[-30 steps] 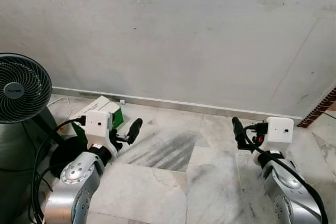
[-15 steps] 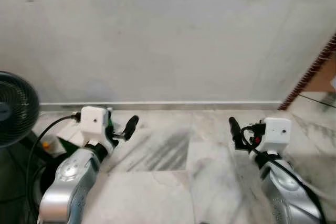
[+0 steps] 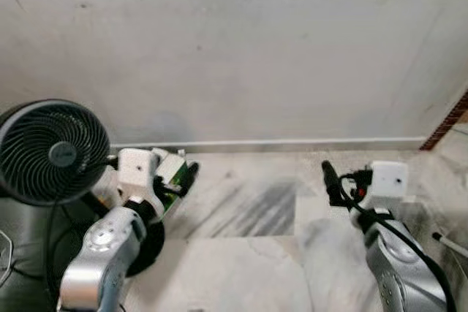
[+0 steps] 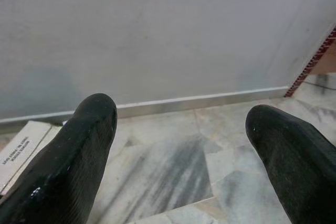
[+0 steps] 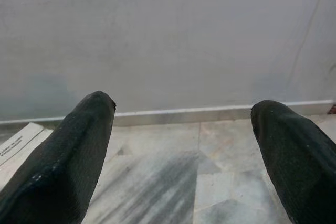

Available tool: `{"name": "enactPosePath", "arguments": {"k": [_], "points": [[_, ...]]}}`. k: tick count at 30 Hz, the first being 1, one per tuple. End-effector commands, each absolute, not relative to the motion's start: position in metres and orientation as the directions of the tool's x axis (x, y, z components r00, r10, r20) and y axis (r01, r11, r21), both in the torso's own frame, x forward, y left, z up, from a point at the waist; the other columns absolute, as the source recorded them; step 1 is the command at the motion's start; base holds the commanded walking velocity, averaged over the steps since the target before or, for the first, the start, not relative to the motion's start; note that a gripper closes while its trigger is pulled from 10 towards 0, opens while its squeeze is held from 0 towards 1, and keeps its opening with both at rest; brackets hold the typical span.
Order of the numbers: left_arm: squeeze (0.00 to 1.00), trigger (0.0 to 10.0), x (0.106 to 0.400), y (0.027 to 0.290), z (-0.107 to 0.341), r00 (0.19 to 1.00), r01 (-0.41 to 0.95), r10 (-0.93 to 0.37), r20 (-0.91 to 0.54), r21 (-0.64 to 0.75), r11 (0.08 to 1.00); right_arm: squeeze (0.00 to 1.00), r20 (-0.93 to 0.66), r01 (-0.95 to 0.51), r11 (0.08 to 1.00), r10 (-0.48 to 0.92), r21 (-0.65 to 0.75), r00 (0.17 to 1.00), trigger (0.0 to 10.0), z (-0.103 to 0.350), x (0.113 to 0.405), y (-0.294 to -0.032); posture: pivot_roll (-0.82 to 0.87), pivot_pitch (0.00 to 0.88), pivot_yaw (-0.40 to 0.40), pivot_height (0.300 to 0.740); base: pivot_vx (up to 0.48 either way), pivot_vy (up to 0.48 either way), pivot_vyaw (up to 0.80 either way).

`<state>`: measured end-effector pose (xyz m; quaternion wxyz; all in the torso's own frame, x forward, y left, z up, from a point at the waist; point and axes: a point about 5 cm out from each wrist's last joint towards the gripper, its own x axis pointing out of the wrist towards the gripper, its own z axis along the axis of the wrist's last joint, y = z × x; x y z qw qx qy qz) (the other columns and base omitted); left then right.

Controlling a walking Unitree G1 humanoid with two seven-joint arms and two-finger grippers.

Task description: Hang keys on a hook

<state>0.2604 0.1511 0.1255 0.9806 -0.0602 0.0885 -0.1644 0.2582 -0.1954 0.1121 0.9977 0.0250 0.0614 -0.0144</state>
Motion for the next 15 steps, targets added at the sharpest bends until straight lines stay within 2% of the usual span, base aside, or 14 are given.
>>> {"name": "enactPosePath", "arguments": {"k": [1,2,10,15], "points": [[0.00,10.0,0.2623,0.1536,0.1306,0.935,0.310,-0.327,-0.136,-0.131,0.942,0.00,-0.119,0.036,0.998,-0.031,0.044,0.992,10.0,0.1145,0.2607,-0.1953,0.00,0.121,0.040,0.740,0.000,0.000,0.00],[0.00,10.0,0.2626,0.1536,0.1312,0.935,0.312,-0.328,-0.134,-0.129,0.941,0.00,-0.120,0.036,0.999,-0.031,0.040,0.992,10.0,0.1145,0.2611,-0.1952,0.00,0.121,0.040,0.740,0.000,0.000,0.00],[0.00,10.0,0.2650,0.1592,0.1293,0.940,0.307,-0.311,-0.140,-0.048,0.950,0.00,-0.128,0.040,0.999,-0.035,0.036,0.991,10.0,0.1134,0.2604,-0.1959,-0.01,0.126,0.037,0.740,0.000,0.000,-0.79],[0.00,10.0,0.2655,0.1593,0.1271,0.930,0.327,-0.335,-0.155,-0.073,0.942,0.00,-0.126,0.041,0.999,-0.037,0.031,0.991,10.0,0.1141,0.2607,-0.1966,-0.01,0.126,0.037,0.740,0.000,0.000,-0.80]]}}
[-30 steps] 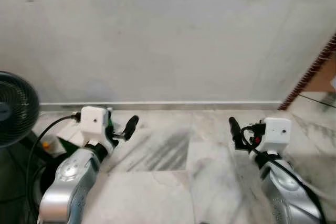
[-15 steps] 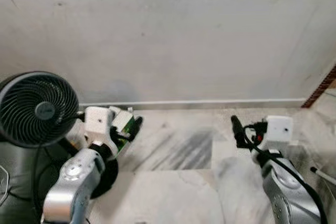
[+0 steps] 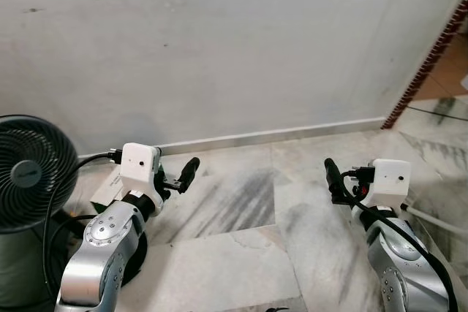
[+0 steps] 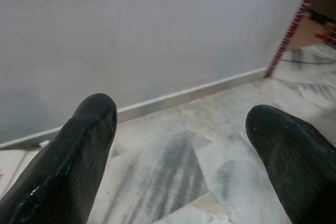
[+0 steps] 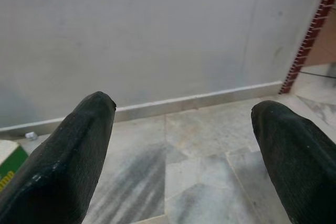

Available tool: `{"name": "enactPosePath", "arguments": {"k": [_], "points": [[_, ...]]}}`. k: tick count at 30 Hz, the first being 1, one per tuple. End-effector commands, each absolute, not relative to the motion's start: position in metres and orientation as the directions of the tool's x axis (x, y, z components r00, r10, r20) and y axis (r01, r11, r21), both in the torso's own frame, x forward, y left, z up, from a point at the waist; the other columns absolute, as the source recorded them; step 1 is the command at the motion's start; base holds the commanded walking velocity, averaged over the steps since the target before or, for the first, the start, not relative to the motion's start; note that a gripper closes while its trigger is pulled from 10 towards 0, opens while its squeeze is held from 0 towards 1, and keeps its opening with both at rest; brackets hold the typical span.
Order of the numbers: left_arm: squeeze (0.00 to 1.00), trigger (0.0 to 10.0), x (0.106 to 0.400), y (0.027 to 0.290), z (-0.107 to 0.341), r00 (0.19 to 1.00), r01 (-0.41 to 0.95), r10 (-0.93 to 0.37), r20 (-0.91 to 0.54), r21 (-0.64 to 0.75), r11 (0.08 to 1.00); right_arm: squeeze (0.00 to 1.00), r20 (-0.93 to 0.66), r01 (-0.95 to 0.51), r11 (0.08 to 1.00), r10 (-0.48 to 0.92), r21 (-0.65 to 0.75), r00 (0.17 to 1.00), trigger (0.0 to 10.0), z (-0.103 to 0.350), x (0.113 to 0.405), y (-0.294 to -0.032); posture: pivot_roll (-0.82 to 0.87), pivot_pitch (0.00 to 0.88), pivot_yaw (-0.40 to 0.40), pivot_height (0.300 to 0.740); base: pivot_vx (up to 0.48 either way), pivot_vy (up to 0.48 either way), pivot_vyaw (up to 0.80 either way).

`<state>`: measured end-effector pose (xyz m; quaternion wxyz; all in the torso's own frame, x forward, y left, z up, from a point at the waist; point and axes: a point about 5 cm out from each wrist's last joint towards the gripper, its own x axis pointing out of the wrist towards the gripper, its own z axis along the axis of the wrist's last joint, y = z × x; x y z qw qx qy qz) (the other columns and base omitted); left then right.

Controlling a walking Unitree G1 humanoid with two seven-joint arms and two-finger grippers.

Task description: Hang keys on a hook

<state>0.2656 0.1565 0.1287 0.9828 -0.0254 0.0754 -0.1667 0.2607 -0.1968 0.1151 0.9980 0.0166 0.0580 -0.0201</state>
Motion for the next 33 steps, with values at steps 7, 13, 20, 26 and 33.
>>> {"name": "enactPosePath", "arguments": {"k": [7,13,20,26,33], "points": [[0.00,10.0,0.263,0.154,0.126,0.914,0.364,-0.374,-0.155,-0.090,0.927,0.00,-0.126,0.045,0.999,-0.042,0.024,0.991,10.0,0.115,0.261,-0.198,-0.02,0.132,0.033,0.740,0.000,0.000,-0.80],[0.00,10.0,0.262,0.152,0.125,0.904,0.387,-0.398,-0.157,-0.099,0.917,0.00,-0.122,0.043,0.999,-0.040,0.024,0.992,10.0,0.115,0.262,-0.197,-0.02,0.129,0.034,0.740,0.000,0.000,-0.80],[0.00,10.0,0.257,0.149,0.122,0.895,0.401,-0.415,-0.167,-0.109,0.909,0.00,-0.124,0.045,0.999,-0.042,0.022,0.991,10.0,0.114,0.261,-0.198,-0.02,0.115,0.039,0.740,0.104,0.000,-0.80],[0.00,10.0,0.255,0.144,0.120,0.882,0.425,-0.440,-0.168,-0.117,0.897,0.00,-0.122,0.040,0.999,-0.037,0.020,0.992,10.0,0.115,0.260,-0.197,-0.03,0.105,0.037,0.740,0.269,0.000,-0.80],[0.00,10.0,0.254,0.143,0.119,0.881,0.425,-0.441,-0.171,-0.120,0.897,0.00,-0.120,0.036,0.999,-0.034,0.016,0.992,10.0,0.115,0.260,-0.197,-0.03,0.102,0.036,0.740,0.288,0.000,-0.80]]}}
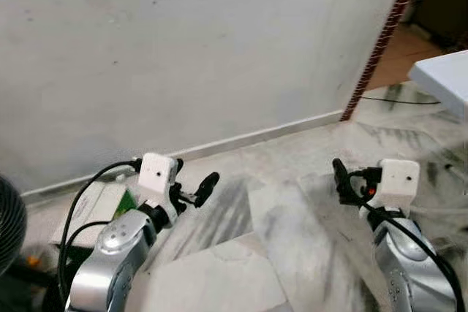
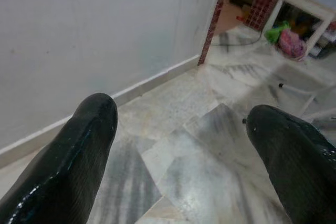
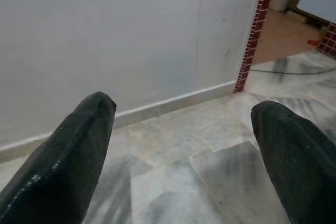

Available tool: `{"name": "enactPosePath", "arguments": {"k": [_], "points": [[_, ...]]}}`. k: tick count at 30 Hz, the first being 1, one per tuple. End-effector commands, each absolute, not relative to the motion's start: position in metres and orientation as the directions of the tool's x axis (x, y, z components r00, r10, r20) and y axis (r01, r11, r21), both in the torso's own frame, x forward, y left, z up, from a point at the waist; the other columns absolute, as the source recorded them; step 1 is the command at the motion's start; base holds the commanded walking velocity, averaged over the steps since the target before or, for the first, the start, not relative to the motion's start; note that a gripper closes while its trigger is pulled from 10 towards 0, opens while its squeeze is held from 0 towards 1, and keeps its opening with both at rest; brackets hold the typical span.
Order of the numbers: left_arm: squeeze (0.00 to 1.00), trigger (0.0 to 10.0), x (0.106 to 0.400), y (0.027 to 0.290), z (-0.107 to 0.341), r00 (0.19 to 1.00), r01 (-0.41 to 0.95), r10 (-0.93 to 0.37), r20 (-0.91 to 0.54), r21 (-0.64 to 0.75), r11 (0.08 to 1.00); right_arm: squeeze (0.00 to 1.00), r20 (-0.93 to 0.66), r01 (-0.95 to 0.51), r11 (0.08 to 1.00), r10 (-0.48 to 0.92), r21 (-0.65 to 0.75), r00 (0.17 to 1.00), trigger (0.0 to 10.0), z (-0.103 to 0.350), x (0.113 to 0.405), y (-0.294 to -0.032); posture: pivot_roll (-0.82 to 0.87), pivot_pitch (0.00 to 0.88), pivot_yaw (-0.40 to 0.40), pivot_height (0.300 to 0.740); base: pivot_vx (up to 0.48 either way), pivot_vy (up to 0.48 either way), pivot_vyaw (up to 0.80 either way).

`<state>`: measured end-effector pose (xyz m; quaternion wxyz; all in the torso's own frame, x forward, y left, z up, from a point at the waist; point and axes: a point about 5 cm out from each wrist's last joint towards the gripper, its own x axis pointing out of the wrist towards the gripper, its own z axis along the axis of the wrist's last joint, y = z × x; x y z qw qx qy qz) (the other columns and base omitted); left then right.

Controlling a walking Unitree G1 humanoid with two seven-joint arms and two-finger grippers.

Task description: Hang keys on a hook

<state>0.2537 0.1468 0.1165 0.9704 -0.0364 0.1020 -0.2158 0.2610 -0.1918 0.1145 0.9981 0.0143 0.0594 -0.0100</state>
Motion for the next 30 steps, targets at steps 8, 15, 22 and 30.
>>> {"name": "enactPosePath", "arguments": {"k": [8,15,22,30], "points": [[0.00,10.0,0.2543,0.1437,0.1189,0.880,0.427,-0.443,-0.174,-0.121,0.896,0.00,-0.121,0.036,0.999,-0.034,0.015,0.992,10.0,0.1151,0.2605,-0.1968,-0.02,0.102,0.037,0.740,0.284,0.000,-0.80],[0.00,10.0,0.2552,0.1450,0.1195,0.879,0.428,-0.443,-0.176,-0.119,0.896,0.00,-0.121,0.038,0.999,-0.035,0.017,0.992,10.0,0.1145,0.2599,-0.1959,-0.02,0.103,0.042,0.740,0.072,0.000,-0.80],[0.00,10.0,0.2542,0.1438,0.1183,0.875,0.433,-0.449,-0.181,-0.123,0.893,0.00,-0.121,0.037,0.999,-0.035,0.016,0.992,10.0,0.1137,0.2597,-0.1951,-0.02,0.096,0.043,0.740,0.043,0.000,-0.80],[0.00,10.0,0.2550,0.1421,0.1181,0.872,0.438,-0.454,-0.181,-0.126,0.890,0.00,-0.112,0.029,0.999,-0.027,0.016,0.993,10.0,0.1150,0.2611,-0.1942,-0.02,0.089,0.043,0.740,0.338,0.000,-0.46]]}}
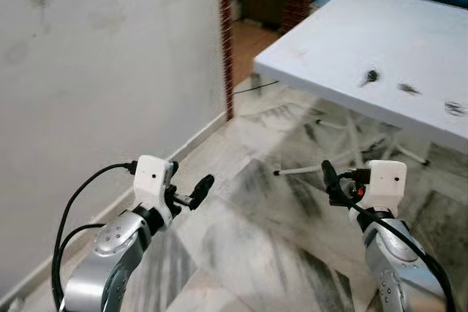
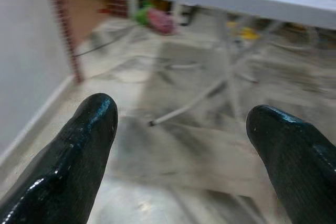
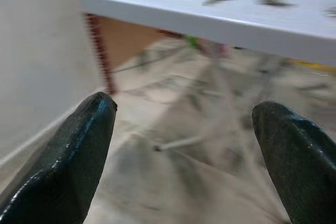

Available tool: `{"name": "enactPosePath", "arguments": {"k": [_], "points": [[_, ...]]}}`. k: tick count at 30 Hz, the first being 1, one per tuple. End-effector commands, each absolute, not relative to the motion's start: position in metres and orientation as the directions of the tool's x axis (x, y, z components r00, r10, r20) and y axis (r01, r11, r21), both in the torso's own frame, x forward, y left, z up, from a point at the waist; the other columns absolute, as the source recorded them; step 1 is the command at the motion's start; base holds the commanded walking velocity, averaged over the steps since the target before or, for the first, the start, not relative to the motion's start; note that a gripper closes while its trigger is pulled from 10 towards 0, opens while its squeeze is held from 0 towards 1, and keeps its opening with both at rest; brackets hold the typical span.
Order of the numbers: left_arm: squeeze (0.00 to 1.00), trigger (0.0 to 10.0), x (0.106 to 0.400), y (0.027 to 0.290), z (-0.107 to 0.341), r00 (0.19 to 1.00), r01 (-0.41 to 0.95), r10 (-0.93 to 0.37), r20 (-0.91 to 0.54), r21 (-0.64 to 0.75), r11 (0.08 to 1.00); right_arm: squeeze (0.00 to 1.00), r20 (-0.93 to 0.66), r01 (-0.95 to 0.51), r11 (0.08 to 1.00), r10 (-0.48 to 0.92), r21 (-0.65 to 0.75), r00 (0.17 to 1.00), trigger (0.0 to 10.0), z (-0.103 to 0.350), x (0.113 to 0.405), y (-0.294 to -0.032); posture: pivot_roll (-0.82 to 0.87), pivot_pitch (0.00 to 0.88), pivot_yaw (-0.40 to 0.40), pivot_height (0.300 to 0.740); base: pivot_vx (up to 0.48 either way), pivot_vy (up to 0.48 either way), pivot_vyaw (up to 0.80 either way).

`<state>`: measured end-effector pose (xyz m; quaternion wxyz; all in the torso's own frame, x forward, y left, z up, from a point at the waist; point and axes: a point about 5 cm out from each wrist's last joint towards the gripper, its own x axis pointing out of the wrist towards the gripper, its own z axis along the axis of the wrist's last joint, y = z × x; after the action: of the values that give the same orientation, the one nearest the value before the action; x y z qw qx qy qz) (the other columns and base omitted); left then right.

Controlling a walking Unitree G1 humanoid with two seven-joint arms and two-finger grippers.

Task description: Hang keys on a hook

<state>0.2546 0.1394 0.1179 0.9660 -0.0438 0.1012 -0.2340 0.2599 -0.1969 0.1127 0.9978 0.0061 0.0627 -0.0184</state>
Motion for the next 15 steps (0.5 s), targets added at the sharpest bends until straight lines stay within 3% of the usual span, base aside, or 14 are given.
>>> {"name": "enactPosePath", "arguments": {"k": [1,15], "points": [[0.00,10.0,0.2550,0.1421,0.1181,0.872,0.439,-0.455,-0.181,-0.124,0.890,0.00,-0.111,0.027,1.000,-0.025,0.016,0.994,10.0,0.1152,0.2613,-0.1937,-0.02,0.089,0.043,0.740,0.356,0.000,0.00],[0.00,10.0,0.2566,0.1412,0.1192,0.869,0.446,-0.461,-0.181,-0.122,0.887,0.00,-0.109,0.029,0.999,-0.026,0.020,0.994,10.0,0.1151,0.2625,-0.1925,-0.02,0.103,0.045,0.740,0.408,0.000,0.00]]}}
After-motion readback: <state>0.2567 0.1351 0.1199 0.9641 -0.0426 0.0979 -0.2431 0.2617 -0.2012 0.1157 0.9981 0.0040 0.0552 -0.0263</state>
